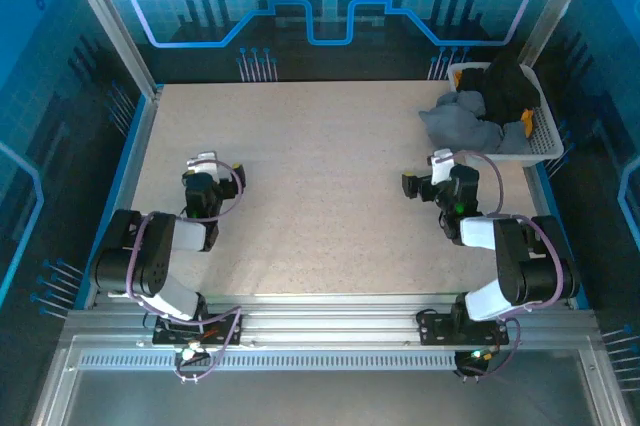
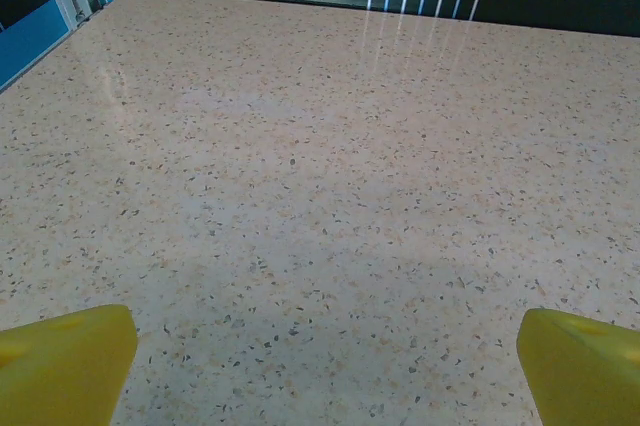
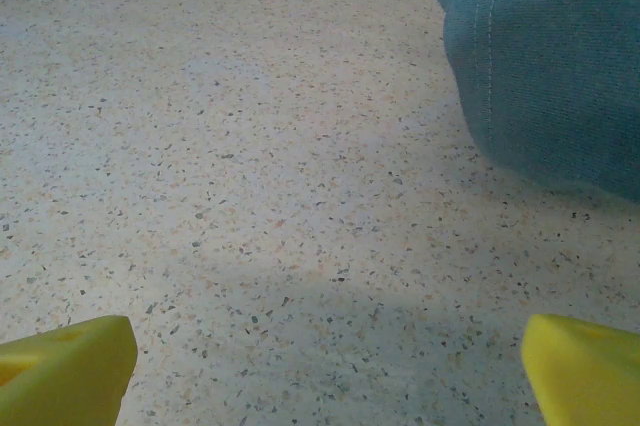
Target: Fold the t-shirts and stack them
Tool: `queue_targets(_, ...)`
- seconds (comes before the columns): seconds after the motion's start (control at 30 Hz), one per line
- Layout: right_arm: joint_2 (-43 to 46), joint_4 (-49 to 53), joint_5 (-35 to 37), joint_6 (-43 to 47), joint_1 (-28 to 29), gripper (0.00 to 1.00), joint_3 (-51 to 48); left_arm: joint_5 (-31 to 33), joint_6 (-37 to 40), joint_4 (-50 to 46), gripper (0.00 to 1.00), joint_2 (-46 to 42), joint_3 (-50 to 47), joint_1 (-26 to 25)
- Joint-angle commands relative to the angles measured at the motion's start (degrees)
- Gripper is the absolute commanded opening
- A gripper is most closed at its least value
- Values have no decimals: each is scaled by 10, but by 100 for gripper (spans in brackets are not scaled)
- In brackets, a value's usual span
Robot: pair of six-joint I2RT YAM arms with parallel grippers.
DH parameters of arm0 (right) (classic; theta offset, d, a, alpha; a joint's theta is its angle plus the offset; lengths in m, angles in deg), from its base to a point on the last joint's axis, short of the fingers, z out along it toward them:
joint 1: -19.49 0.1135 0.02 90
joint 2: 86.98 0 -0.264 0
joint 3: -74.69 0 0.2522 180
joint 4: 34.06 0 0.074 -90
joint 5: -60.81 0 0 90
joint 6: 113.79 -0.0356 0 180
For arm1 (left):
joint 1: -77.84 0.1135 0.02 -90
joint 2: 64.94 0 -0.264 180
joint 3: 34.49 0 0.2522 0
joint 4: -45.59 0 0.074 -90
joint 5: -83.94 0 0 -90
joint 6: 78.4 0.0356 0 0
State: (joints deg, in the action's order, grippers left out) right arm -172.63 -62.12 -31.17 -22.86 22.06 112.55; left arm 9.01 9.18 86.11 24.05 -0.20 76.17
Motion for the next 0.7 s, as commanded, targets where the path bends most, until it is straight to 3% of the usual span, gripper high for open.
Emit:
queue_targets(0.0, -4, -2, 4, -2, -5, 100, 12, -13, 12, 4, 99, 0, 5, -2)
queue_targets(0.6, -3, -6, 6, -2, -4, 100, 11, -13, 12, 9, 99, -1, 1, -2)
queue_targets(0.67, 40, 54, 58, -9, 9, 100, 23, 8, 19, 23, 99, -28, -15, -10)
